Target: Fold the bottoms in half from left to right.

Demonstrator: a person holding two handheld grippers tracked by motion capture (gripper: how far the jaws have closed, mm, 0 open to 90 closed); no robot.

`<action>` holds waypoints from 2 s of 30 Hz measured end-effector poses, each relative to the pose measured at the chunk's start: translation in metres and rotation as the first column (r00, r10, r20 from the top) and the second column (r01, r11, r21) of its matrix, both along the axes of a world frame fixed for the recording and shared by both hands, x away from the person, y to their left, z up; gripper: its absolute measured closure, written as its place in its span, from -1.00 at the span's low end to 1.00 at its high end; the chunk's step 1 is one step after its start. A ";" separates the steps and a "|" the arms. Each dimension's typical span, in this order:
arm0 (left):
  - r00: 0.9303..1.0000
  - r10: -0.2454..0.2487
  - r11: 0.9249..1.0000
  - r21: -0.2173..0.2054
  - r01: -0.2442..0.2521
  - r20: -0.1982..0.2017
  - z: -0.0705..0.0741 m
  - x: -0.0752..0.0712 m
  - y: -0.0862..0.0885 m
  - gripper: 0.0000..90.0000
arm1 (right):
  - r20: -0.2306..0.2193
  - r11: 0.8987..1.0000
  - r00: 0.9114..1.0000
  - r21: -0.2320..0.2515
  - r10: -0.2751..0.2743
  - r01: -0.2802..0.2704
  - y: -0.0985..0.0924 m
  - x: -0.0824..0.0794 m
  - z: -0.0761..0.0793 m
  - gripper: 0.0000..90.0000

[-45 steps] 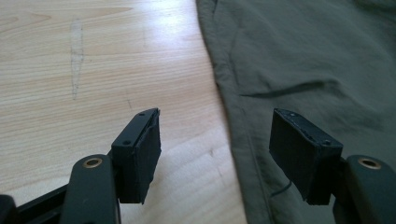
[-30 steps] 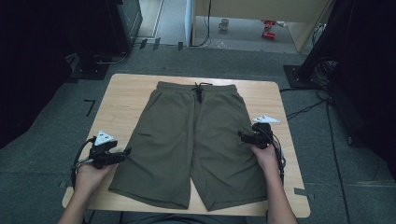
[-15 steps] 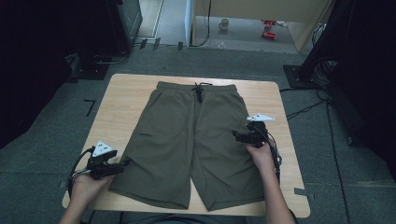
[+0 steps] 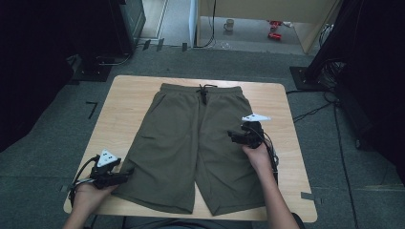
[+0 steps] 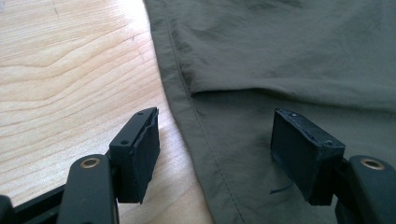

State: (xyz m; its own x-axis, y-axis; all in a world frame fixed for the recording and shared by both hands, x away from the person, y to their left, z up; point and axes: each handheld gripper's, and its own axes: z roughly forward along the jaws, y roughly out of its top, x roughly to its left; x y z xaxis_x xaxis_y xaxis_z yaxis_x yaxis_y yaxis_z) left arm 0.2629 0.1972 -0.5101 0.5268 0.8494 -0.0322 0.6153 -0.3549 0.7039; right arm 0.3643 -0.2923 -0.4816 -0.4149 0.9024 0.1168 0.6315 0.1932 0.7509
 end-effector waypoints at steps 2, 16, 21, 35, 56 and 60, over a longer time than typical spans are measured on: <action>1.000 -0.008 1.000 0.003 0.008 0.012 -0.001 -0.002 -0.001 -0.28 | 0.002 1.000 1.000 0.006 0.010 -0.010 0.005 0.002 0.002 -0.27; 0.999 0.001 1.000 -0.003 -0.001 0.050 -0.005 -0.009 -0.003 -0.32 | -0.004 0.998 0.999 -0.041 0.049 -0.049 0.042 0.023 0.003 -0.17; 0.998 -0.013 1.000 -0.014 0.013 0.056 -0.007 -0.010 -0.004 -0.43 | 0.005 0.999 0.999 0.001 0.048 -0.048 0.054 0.032 0.006 -0.18; 0.997 -0.047 0.999 -0.003 0.048 0.058 -0.008 -0.014 -0.006 -0.54 | -0.018 0.996 0.996 0.018 0.091 -0.090 0.093 0.056 0.006 -0.35; 0.997 -0.063 0.998 -0.025 0.064 0.052 -0.004 -0.029 -0.010 0.23 | 0.002 0.987 0.987 0.038 0.159 -0.159 0.152 0.075 0.000 -0.11; 0.998 -0.055 0.998 -0.036 0.057 0.043 -0.003 -0.028 -0.009 0.29 | 0.006 0.986 0.986 0.030 0.166 -0.166 0.164 0.081 -0.001 -0.15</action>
State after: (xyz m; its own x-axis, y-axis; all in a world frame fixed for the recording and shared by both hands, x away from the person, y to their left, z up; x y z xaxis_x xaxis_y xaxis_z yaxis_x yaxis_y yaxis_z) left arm 0.2347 0.1882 -0.5133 0.5750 0.8172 -0.0397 0.5647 -0.3613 0.7420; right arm 0.4455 -0.1286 -0.4825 -0.5590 0.8171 0.1410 0.5900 0.2725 0.7600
